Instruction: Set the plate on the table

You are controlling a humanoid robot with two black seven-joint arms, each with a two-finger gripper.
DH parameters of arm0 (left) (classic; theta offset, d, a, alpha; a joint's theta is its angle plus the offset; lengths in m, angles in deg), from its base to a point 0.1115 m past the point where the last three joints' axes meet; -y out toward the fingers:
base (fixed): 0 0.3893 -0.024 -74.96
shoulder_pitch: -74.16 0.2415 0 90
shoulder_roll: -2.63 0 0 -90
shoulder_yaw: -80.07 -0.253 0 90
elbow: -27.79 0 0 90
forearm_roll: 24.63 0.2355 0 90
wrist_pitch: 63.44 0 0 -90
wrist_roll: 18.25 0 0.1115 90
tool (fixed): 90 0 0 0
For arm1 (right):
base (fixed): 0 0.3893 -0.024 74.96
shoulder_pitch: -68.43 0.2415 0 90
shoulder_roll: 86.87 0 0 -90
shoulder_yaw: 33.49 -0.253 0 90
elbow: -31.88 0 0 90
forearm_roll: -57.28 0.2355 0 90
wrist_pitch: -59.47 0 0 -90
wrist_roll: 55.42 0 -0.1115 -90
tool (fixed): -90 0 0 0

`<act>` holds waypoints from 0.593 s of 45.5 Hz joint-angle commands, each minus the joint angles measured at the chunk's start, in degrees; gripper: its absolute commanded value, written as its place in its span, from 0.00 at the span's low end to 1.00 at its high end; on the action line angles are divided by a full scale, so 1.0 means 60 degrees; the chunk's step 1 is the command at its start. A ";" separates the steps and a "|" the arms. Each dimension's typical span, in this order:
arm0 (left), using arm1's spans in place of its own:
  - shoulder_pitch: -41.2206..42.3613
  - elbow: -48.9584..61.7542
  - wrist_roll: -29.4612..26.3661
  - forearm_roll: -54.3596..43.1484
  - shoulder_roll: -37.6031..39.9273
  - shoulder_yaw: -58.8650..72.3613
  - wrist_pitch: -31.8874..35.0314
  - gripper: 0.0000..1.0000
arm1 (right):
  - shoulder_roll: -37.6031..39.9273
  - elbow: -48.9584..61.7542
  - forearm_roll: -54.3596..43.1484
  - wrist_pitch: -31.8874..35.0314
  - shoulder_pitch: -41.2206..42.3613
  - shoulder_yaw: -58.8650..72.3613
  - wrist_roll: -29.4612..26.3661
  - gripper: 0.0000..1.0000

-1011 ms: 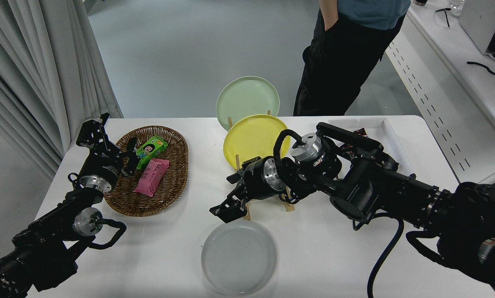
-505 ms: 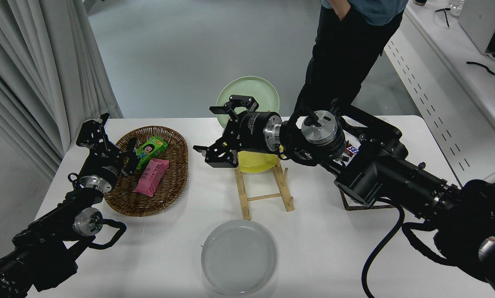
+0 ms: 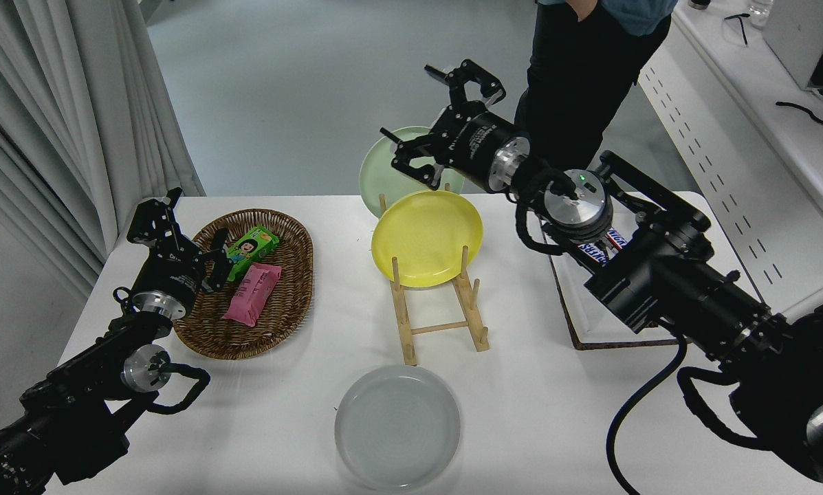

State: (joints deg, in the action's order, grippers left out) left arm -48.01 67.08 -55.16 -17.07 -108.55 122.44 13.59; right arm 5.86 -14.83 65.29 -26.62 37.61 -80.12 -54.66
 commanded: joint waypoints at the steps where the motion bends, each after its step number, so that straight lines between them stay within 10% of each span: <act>1: 0.0000 0.0000 0.0000 0.0000 0.0000 0.0000 -0.0005 1.00 | 0.0422 0.0328 -0.1775 0.0491 -0.0794 -0.1150 0.0870 1.00; 27: 0.0000 0.0000 0.0000 0.0000 0.0000 0.0000 0.0009 1.00 | 0.1244 -0.0022 -0.6256 0.0079 -0.3387 -0.1412 0.1468 1.00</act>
State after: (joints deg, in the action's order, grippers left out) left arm -48.01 67.08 -55.16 -17.07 -108.55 122.44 13.58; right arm 12.21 -13.46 39.07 -26.38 23.46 -84.85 -49.33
